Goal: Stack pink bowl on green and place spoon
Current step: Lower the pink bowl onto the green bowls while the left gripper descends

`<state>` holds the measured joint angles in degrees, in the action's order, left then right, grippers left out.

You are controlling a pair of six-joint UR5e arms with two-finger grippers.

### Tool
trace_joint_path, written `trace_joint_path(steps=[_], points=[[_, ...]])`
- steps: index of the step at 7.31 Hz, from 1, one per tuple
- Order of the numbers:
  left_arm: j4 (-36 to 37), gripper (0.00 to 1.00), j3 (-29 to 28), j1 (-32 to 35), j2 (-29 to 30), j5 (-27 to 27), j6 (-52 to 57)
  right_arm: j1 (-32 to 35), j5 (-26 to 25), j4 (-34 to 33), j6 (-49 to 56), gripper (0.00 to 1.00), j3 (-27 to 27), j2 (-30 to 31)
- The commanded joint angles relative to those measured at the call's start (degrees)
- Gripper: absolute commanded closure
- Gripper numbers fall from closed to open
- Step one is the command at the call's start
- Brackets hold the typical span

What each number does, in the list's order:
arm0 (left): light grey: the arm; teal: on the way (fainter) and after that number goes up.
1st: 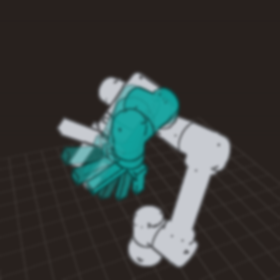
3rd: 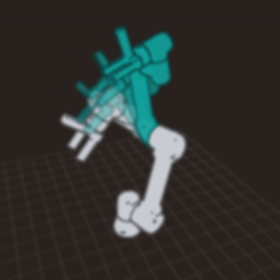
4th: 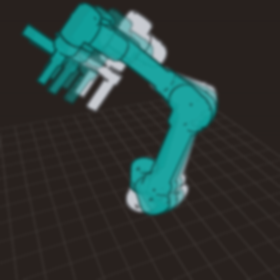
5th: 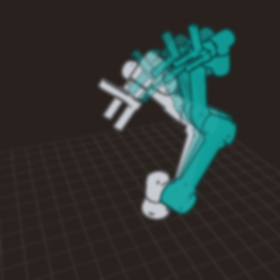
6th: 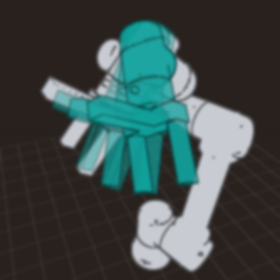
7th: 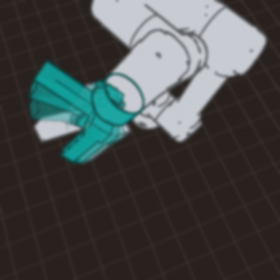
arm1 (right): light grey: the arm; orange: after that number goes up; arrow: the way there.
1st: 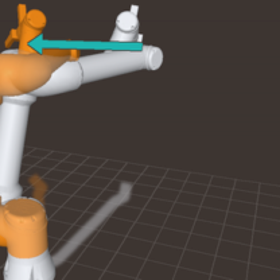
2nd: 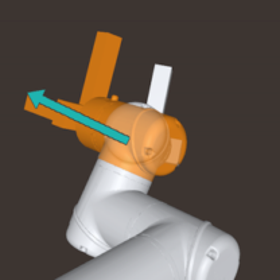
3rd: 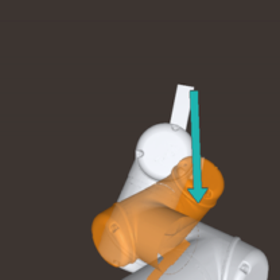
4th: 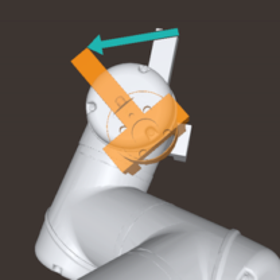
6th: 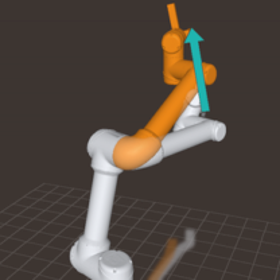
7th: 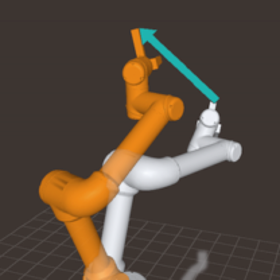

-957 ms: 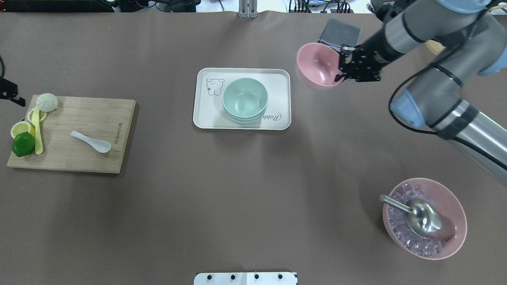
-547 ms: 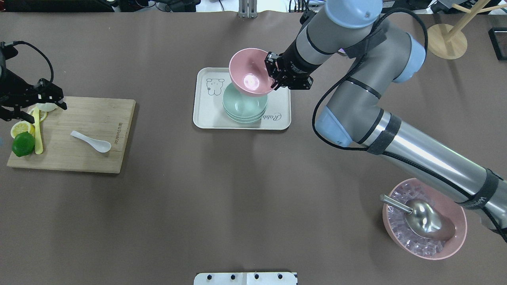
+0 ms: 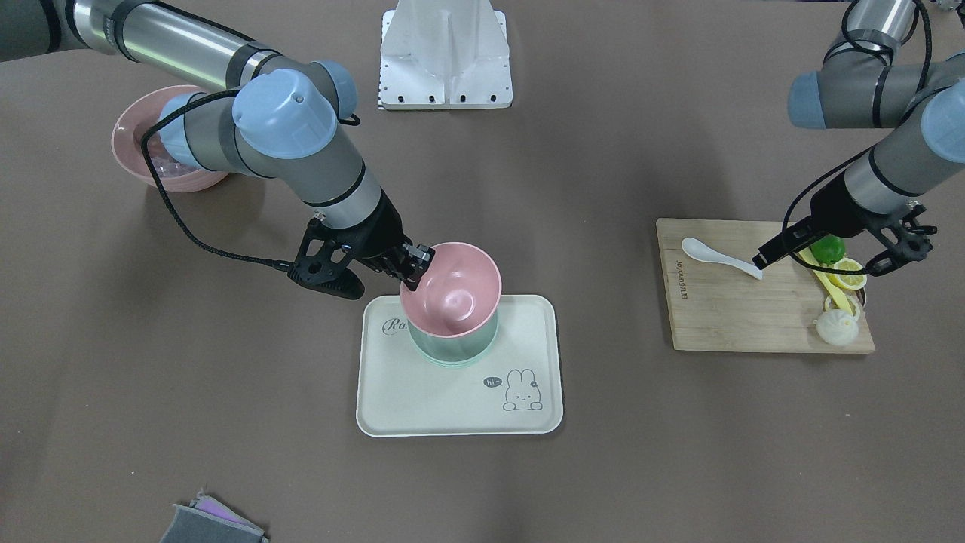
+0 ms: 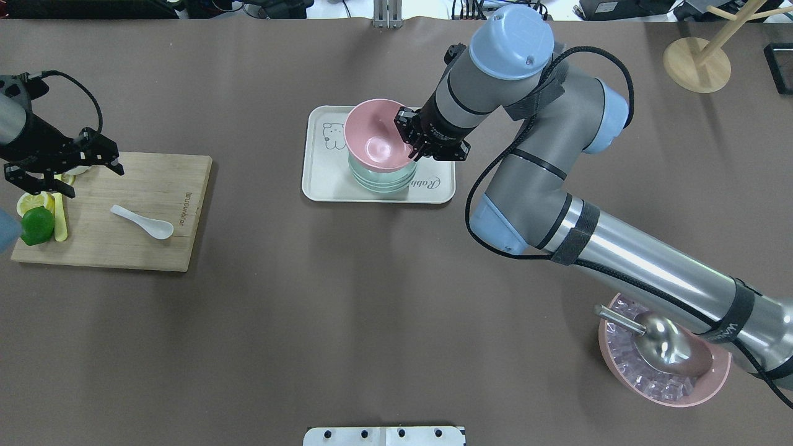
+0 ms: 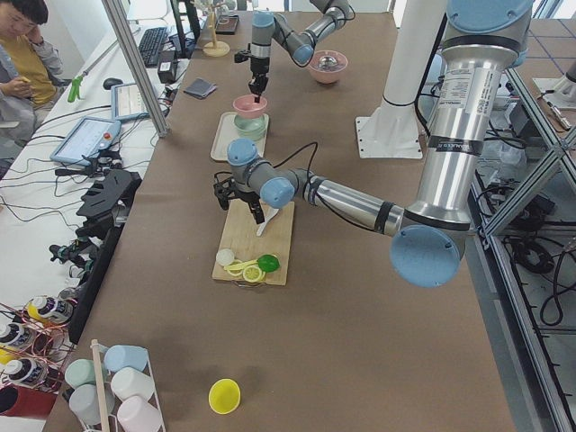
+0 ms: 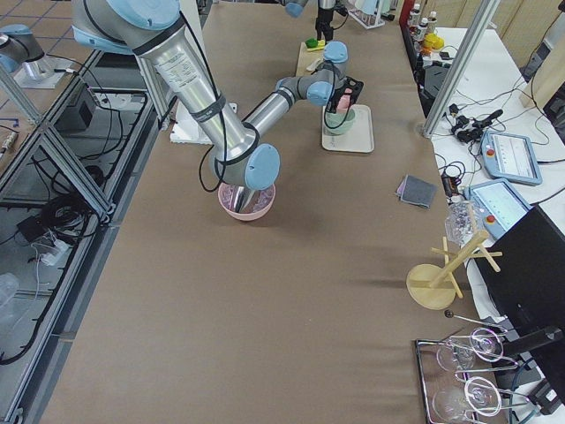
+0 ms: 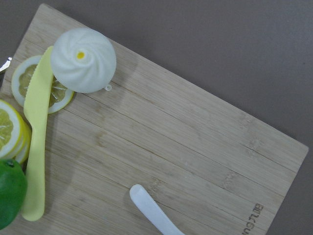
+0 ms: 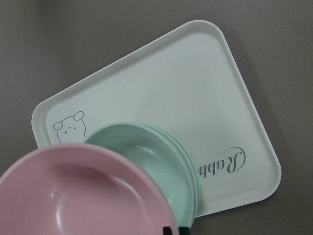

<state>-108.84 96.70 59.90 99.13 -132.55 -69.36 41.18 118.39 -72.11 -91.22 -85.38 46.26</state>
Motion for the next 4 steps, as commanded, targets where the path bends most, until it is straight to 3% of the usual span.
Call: trace_joint_path(steps=[1,4], points=[[-0.14,0.02,-1.16,-0.57,1.06,0.19,-2.43,-0.4,-0.09,0.13,-0.01,1.0,0.04,0.06],[-0.32,0.02,-1.35,-6.53,1.59,7.29,-16.54,-0.49,-0.18,0.22,-0.01,1.0,0.04,0.06]])
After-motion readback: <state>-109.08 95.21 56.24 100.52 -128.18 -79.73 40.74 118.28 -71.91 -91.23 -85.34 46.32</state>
